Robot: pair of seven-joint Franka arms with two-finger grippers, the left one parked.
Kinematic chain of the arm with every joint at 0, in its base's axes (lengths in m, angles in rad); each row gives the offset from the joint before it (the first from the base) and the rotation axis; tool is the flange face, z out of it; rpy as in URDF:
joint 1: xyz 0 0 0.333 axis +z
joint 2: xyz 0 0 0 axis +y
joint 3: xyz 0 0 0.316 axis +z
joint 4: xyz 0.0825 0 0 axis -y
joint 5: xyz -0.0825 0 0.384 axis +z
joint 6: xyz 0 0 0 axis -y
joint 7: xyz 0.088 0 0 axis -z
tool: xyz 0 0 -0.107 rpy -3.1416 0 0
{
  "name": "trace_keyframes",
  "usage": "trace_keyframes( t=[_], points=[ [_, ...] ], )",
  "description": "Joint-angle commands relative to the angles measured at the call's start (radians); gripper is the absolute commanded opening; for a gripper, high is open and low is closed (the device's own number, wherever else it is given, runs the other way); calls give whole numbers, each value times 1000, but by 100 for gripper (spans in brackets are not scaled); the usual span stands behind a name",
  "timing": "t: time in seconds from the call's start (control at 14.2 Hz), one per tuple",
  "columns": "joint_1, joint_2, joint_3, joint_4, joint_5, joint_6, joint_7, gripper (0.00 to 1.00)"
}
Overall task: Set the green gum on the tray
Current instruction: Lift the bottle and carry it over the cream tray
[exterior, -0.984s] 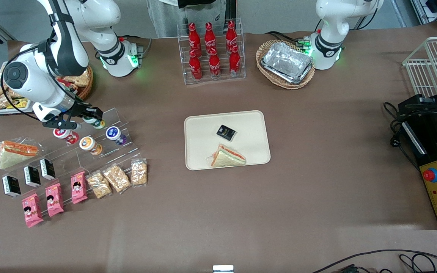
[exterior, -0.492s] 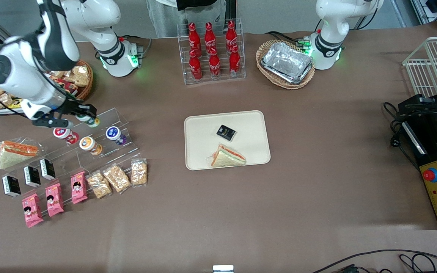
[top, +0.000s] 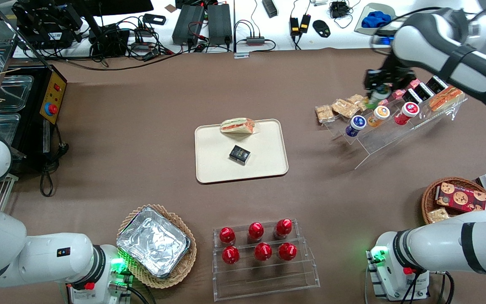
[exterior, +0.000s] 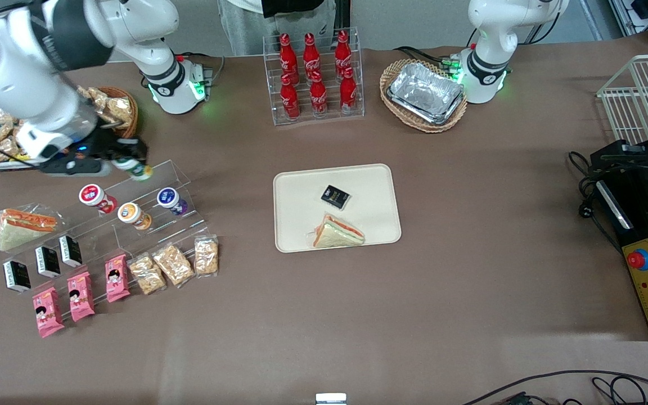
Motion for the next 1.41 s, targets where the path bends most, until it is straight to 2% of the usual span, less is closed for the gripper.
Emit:
trace_keyframes(
  t=[0.0,0.21,0.35,0.49,0.56,0.77,0.98,1.34],
  points=[
    [178,90,-6,101,8,-31,230,12],
    [307,183,-6,158,6,14,346,8],
    [375,240,-6,157,9,112,378,7],
    [425,312,-6,157,5,208,439,0],
    [447,349,-7,157,2,244,441,0],
    [479,481,-7,149,9,375,446,0],
    [525,567,-7,114,3,495,574,0],
    [544,680,-6,98,9,617,611,0]
  ],
)
